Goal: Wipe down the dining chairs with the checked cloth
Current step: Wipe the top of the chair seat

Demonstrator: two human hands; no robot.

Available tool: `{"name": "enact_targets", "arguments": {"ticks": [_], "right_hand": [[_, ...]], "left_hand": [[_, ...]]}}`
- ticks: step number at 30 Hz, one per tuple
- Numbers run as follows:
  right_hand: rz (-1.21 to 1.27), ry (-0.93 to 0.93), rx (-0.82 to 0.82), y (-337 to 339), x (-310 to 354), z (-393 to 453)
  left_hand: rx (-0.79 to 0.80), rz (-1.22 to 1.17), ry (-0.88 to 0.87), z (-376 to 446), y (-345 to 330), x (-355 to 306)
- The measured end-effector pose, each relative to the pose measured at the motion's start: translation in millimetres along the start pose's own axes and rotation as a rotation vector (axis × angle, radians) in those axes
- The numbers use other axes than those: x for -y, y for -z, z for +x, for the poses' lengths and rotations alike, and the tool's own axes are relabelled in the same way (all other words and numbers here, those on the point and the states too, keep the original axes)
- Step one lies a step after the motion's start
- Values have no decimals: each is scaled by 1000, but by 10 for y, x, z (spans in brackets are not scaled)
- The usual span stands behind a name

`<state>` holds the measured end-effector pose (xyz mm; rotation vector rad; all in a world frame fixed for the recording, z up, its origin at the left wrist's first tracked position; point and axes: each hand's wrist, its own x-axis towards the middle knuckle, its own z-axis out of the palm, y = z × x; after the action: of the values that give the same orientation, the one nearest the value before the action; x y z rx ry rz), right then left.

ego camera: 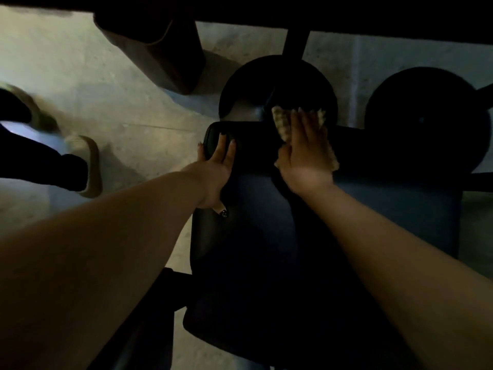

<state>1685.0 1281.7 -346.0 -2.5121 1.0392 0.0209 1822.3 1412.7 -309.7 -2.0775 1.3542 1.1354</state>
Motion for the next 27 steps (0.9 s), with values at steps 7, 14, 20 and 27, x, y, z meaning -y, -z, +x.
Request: {"name": "enact_targets", "arguments": {"ticks": [7,14,20,27], "right_hand": [[-72,101,-15,-277,225,-23],[-170,785,181,-239,-172,-72],[-71,-72,-65,-129,-129,102],[-82,865,321,-702,348,-1211]], "left_hand": [[-71,-39,-49,-4,11,30],[-73,-109,-86,-1,30,113],[-69,-120,-67,19,18,179],[-99,-94,-80,36,-7,174]]}}
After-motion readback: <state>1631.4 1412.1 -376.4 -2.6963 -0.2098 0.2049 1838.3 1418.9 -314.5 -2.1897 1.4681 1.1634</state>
